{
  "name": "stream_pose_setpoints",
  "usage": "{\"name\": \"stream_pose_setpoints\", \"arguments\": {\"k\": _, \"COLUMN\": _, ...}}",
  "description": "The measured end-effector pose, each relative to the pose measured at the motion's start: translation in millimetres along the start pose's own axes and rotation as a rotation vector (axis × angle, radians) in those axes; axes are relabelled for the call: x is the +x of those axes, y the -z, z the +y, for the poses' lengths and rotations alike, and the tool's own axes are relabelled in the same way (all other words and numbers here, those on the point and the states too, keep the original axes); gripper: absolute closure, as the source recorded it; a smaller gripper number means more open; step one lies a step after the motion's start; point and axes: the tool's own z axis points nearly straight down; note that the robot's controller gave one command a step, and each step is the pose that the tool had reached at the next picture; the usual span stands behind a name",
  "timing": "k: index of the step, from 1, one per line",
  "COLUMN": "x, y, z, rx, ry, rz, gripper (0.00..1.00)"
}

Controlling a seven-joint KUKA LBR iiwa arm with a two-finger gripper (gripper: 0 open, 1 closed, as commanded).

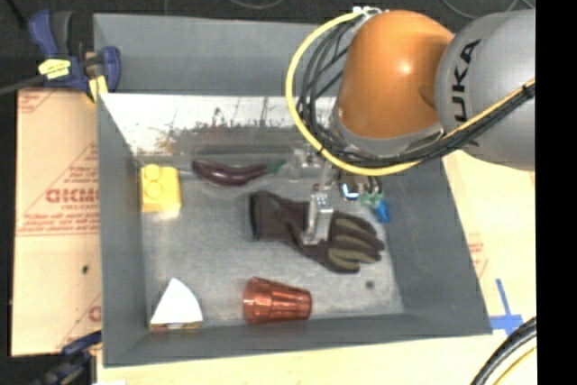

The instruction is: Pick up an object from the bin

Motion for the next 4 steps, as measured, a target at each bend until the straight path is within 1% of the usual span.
{"name": "stream_pose_setpoints", "arguments": {"k": 1, "x": -1.2, "y": 4.8, "z": -0.2, "rx": -0.001, "ry": -0.001, "rz": -0.008, "gripper": 0.00}}
{"name": "stream_pose_setpoints", "arguments": {"k": 2, "x": -19.3, "y": -28.8, "z": -8.2, "rx": -0.001, "ry": 0.002, "rz": -0.018, "gripper": 0.00}}
{"name": "stream_pose_setpoints", "arguments": {"k": 3, "x": -14.4, "y": -92.5, "z": -17.2, "rx": -0.001, "ry": -0.041, "rz": -0.012, "gripper": 0.00}}
{"name": "stream_pose_setpoints", "arguments": {"k": 4, "x": -28.0, "y": -141.2, "z": -18.5, "rx": -0.002, "ry": -0.065, "rz": -0.020, "gripper": 0.00}}
